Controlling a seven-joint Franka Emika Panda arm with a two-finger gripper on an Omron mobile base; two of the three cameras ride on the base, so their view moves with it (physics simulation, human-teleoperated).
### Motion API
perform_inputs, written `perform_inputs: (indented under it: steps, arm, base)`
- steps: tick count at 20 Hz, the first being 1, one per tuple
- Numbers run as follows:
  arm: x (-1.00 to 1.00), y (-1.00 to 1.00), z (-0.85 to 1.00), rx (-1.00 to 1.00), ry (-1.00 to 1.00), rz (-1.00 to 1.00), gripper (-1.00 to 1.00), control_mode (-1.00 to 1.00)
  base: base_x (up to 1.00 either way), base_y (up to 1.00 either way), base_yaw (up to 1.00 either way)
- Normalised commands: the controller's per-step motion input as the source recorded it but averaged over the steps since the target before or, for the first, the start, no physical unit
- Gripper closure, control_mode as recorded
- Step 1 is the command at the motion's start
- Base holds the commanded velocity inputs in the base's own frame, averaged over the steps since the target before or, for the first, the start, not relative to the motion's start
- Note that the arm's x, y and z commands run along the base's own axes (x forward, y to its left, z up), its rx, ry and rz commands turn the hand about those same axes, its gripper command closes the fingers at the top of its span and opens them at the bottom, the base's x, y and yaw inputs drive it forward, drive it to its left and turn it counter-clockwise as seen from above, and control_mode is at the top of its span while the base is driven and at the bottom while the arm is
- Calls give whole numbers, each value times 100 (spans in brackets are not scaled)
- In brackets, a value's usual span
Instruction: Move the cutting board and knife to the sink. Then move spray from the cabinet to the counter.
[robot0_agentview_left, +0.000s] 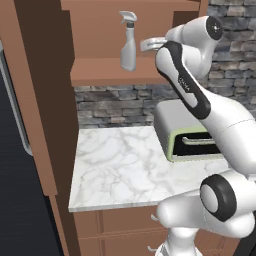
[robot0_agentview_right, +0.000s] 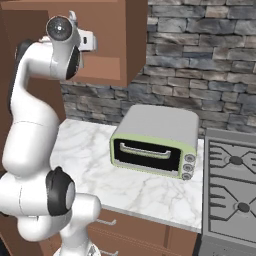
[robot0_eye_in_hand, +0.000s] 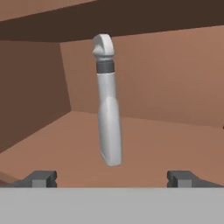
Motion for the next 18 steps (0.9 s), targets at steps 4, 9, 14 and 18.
perform_inputs:
  steps: [4,9,14,18]
  arm:
    - [20,0,0,-2,2,0,-100,-100]
    - [40,0,0,-6,8,0,-100,-100]
    - [30,0,0,-6,2,0,-100,-100]
    - [16,7,0,-7,0,0,-100,-100]
  base:
    - [0,0,0]
    - [0,0,0]
    - [0,0,0]
    - [0,0,0]
